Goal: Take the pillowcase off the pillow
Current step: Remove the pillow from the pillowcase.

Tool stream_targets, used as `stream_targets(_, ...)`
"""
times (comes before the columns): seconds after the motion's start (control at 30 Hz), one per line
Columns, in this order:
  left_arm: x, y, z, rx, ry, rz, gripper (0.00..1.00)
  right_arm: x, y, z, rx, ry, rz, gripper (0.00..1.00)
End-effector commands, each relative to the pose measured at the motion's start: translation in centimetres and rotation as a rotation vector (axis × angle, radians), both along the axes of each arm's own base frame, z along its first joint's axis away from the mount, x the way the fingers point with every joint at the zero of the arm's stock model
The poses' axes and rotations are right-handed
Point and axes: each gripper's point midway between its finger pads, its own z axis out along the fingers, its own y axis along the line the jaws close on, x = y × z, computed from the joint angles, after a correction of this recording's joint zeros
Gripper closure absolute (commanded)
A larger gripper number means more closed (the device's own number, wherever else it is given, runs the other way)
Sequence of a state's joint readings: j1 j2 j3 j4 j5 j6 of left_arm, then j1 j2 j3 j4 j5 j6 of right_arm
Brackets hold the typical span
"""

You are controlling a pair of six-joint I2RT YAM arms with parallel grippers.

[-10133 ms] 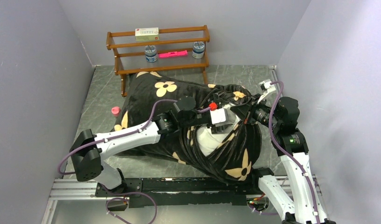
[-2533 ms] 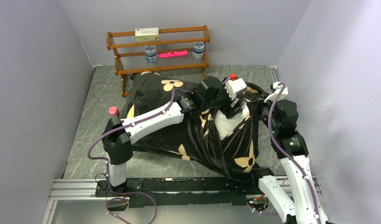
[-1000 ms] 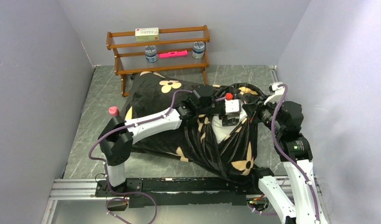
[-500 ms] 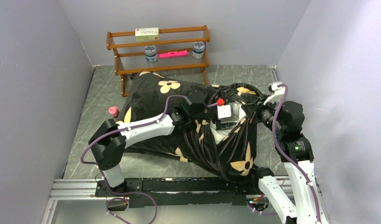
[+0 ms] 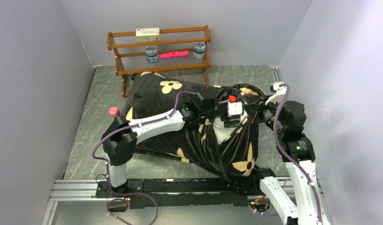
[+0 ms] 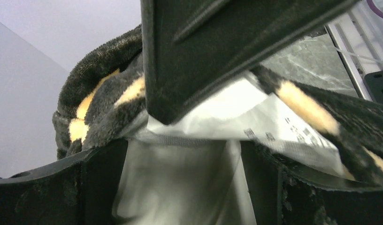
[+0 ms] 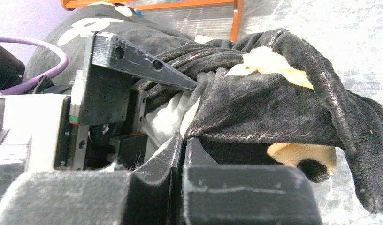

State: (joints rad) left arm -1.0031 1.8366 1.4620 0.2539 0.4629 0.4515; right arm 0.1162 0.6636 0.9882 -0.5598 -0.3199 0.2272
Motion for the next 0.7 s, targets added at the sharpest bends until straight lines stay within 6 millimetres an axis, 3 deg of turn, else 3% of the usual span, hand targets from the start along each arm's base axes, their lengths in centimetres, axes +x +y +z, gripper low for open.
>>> stream_targets(0.0,1.4,-1.5,-0.6,0.027,-0.040,0.023,0.04,-1.3,1.3,9.5,0.054,-0.324,0.087,1.00)
stream_targets(0.07,1.9,-2.0,-1.2,0.041,-0.034,0.032,0.04,-1.3,1.3,9.6,0.052,-0.327,0.088,1.00)
stream_targets(0.17,2.3,-2.2,-4.0,0.091,0.005,0.048,0.06,-1.4,1.3,9.6,0.051,-0.327,0.085,1.00)
stream_targets(0.27,2.3,-1.9,-6.9,0.142,0.046,0.059,0.16,-1.3,1.1,9.6,0.045,-0.332,0.073,1.00)
stream_targets(0.4,1.3,-1.1,-8.3,0.176,0.092,0.046,0.39,-1.0,0.6,9.2,0.031,-0.325,0.044,1.00)
stream_targets(0.57,0.1,0.2,-7.7,0.198,0.118,0.027,0.84,-0.6,-0.3,8.4,0.002,-0.310,-0.005,1.00)
stream_targets(0.67,-0.8,1.4,-7.2,0.194,0.138,0.028,0.95,0.1,-1.7,7.5,-0.043,-0.285,-0.081,1.00)
